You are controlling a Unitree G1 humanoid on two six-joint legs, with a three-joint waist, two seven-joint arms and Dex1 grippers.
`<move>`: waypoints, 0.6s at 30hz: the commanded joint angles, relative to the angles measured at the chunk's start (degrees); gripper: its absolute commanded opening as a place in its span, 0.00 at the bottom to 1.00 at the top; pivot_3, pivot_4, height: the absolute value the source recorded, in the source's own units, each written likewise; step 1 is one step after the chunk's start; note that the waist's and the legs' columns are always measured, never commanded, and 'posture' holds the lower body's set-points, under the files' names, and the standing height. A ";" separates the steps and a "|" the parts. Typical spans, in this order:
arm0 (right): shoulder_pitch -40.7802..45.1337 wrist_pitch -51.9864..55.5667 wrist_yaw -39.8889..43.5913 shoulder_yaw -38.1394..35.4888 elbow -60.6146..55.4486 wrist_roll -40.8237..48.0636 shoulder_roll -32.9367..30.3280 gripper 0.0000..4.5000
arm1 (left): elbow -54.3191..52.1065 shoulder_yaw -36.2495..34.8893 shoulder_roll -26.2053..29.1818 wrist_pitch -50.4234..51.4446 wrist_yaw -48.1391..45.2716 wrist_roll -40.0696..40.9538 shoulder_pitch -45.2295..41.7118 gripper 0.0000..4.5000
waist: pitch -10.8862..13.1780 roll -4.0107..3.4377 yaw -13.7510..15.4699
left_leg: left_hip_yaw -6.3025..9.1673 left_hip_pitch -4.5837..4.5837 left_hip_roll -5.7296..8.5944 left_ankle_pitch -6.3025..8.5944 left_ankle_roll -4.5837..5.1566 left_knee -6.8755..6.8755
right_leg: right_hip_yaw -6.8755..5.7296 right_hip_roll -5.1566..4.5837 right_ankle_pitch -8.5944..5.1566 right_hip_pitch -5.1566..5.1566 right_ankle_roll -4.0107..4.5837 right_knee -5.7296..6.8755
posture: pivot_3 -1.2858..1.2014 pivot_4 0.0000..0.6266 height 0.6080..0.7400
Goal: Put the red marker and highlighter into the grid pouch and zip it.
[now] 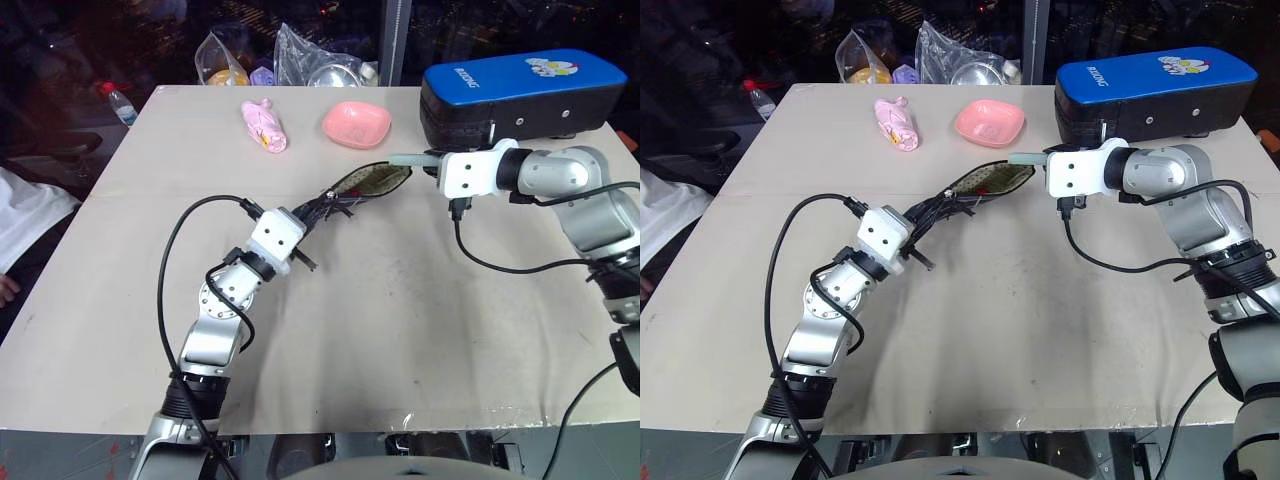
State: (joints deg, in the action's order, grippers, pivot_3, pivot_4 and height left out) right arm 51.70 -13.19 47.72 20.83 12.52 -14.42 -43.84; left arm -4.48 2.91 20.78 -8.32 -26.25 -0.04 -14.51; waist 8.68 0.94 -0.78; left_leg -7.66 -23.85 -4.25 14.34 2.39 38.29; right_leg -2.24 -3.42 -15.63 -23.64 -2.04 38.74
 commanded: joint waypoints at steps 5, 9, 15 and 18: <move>2.29 -5.91 2.09 1.63 0.21 -3.98 3.01 0.06 | -0.10 1.00 -0.77 -1.81 -0.11 -0.28 -1.63 0.00 | 0.00 0.00 0.04 | -0.02 0.00 0.01 0.00 0.00 0.02 | -0.01 -0.03 0.00 0.00 0.00 0.03 | 0.52 0.24 1.00; 3.09 -6.89 1.99 2.13 1.18 -5.57 5.19 0.06 | -0.22 1.58 -1.04 -1.81 -0.05 -0.60 -1.94 0.00 | 0.00 -0.01 0.05 | -0.03 0.00 0.02 0.00 0.00 0.04 | -0.01 -0.04 0.00 0.00 0.00 0.05 | 0.52 0.24 1.00; 3.88 -7.62 2.16 3.28 3.26 -7.15 8.70 0.06 | -1.05 3.64 -1.52 -2.60 -0.68 -1.45 -2.28 0.00 | 0.00 -0.01 0.04 | -0.03 0.01 0.02 -0.01 -0.01 0.04 | -0.02 -0.04 0.00 0.00 0.00 0.07 | 0.52 0.24 1.00; 4.53 -9.05 1.59 3.99 5.62 -8.27 10.72 0.06 | -1.45 4.79 -1.54 -3.07 -1.36 -1.70 -2.54 0.00 | 0.00 -0.01 0.03 | -0.05 0.02 0.03 -0.01 -0.01 0.04 | -0.02 -0.04 0.00 0.00 0.00 0.07 | 0.52 0.24 1.00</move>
State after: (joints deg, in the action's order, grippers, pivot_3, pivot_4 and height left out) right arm 54.02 -20.63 49.90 24.84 17.82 -22.36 -33.80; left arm -3.71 7.12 19.32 -9.45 -27.19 -1.73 -15.91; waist 8.68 0.93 -0.75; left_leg -7.74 -23.84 -4.22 14.34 2.38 38.33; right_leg -2.25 -3.46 -15.62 -23.64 -2.04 38.81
